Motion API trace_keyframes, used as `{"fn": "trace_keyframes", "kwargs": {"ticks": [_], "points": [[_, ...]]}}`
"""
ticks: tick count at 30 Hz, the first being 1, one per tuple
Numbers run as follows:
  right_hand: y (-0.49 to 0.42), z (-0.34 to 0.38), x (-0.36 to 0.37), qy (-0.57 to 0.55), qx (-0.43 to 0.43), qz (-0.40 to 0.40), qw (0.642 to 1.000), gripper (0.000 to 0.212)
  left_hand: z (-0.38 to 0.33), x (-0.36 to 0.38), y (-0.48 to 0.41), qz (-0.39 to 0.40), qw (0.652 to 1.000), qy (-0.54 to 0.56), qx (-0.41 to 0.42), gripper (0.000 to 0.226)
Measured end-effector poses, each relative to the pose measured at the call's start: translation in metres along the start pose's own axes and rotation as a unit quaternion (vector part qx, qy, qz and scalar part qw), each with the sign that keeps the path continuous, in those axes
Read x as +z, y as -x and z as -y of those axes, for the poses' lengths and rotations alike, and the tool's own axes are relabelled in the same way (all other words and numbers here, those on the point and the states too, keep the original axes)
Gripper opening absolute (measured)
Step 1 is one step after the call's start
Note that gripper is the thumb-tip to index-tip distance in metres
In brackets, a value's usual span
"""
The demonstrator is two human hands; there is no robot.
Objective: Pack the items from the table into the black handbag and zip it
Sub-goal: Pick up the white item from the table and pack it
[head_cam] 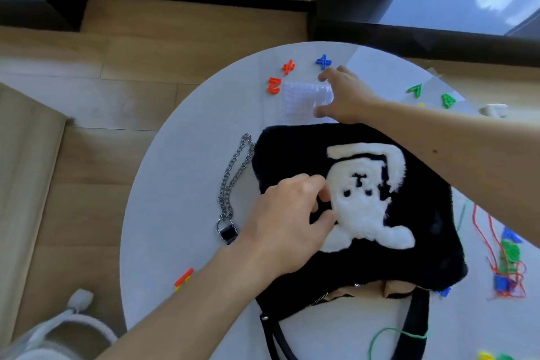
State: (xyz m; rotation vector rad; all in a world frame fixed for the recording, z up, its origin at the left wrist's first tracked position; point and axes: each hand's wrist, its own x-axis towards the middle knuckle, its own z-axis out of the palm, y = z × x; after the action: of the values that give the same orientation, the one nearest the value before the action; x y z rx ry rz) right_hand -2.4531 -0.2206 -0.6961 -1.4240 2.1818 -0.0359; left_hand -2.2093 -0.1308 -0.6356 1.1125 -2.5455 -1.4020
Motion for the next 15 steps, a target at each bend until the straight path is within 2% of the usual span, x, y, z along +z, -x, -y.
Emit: {"fn": "trace_keyframes", "kwargs": {"ticks": [3,7,10,15], "points": [[-0.023,-0.006,0.012,0.048,-0.012,0.043,0.998,0.094,0.012,-0.002,0.003,-0.002,1.0,0.016,-0.003,0.016],[-0.032,-0.014,0.012,0.119,-0.031,0.037,0.992,0.103,0.024,-0.008,0.009,-0.013,0.999,0.042,-0.003,0.013],[-0.03,-0.02,0.008,0.15,-0.021,0.049,0.987,0.097,0.029,-0.011,0.013,-0.019,0.998,0.056,-0.008,0.011],[-0.018,-0.021,0.005,0.165,-0.024,-0.019,0.986,0.082,0.025,-0.006,0.02,-0.012,0.998,0.057,-0.01,0.012]]}}
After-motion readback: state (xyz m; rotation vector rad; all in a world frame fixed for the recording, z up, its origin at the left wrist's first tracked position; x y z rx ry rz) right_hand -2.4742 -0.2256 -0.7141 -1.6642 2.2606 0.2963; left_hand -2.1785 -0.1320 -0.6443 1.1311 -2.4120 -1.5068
